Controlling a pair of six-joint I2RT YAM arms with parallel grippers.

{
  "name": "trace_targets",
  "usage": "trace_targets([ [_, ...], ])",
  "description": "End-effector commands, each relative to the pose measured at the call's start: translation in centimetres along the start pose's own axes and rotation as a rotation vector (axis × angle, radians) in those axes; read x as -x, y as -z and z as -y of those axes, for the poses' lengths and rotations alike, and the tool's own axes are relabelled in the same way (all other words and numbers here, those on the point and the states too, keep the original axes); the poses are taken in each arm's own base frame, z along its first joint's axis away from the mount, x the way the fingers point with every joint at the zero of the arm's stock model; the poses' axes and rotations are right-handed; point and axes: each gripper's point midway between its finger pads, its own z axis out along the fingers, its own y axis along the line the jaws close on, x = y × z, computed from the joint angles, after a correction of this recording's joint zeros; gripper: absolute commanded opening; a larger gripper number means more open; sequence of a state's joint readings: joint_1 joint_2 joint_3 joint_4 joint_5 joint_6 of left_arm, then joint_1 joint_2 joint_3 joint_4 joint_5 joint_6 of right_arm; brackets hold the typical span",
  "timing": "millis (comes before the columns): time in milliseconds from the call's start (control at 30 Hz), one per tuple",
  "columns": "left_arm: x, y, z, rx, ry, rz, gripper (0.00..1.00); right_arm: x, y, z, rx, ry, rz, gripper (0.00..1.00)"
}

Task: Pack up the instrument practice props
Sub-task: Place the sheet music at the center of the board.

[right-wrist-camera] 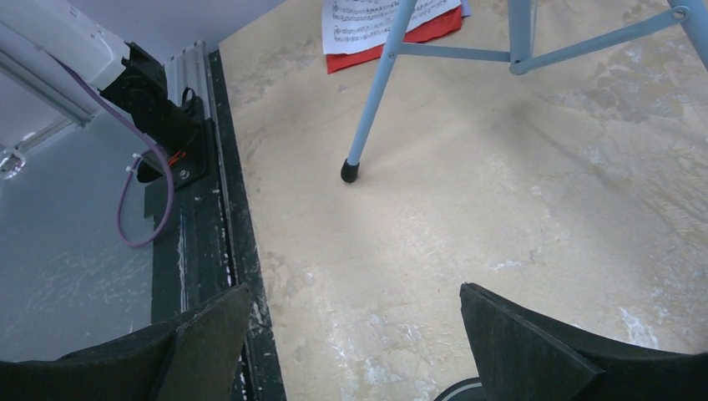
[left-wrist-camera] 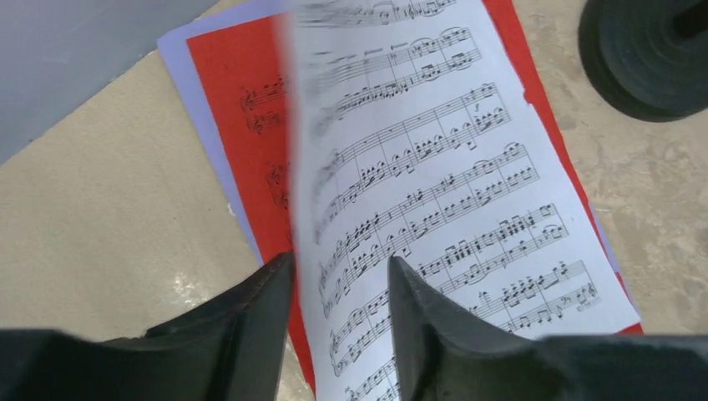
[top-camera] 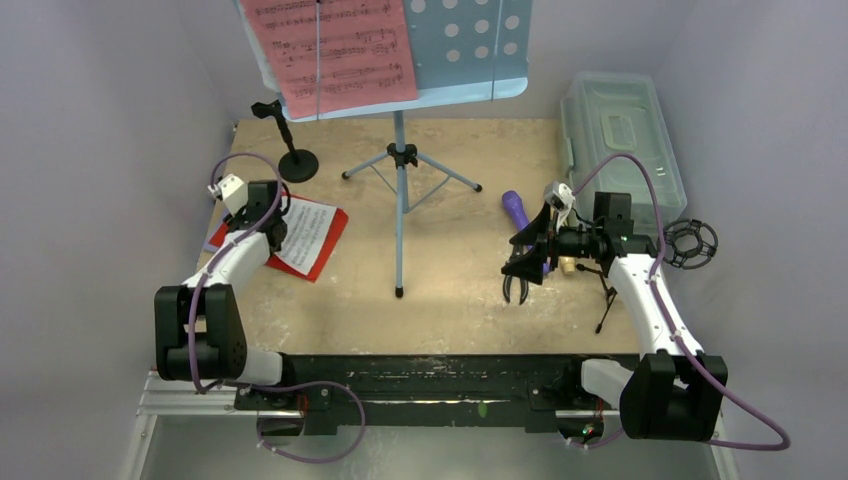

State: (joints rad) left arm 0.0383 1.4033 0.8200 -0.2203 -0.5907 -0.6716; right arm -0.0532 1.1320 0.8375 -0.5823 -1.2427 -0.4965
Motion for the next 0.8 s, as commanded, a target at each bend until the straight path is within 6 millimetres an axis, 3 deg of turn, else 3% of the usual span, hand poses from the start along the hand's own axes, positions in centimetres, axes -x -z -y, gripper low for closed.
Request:
trace_targets([
  [0, 1.6, 0.1, -1.1, 0.101, 0.091, 0.027, 0.56, 1.6, 0.3, -0.1, -0.006, 0.070, 0.012, 0.99],
  [100, 2.3, 0.7, -1.7, 0.139, 0.097, 0.029, 0.71, 1.6, 0.3, -0.1, -0.006, 0.070, 0.012, 0.99],
  [267, 5.3, 3.4, -1.1, 0.067, 0.115, 0.058, 0.76, 1.6, 0.3, -0.1, -0.007, 0.070, 0.010, 0.99],
  [467, 9.9, 9.5, -0.2, -0.171, 0.102, 0.170, 0.77, 1.6, 0.3, -0.1, -0.008, 0.074, 0.010, 0.99],
  [633, 13.7, 16.2, 0.4, -0.418, 0.062, 0.316, 0.78, 1.5, 0.3, -0.1, -0.007, 0.073, 0.010, 0.99],
  [767, 15.6, 20.4, 1.5, -0.572, -0.004, 0.362, 0.79, 1.5, 0.3, -0.1, -0.008, 0.075, 0.010, 0.99],
])
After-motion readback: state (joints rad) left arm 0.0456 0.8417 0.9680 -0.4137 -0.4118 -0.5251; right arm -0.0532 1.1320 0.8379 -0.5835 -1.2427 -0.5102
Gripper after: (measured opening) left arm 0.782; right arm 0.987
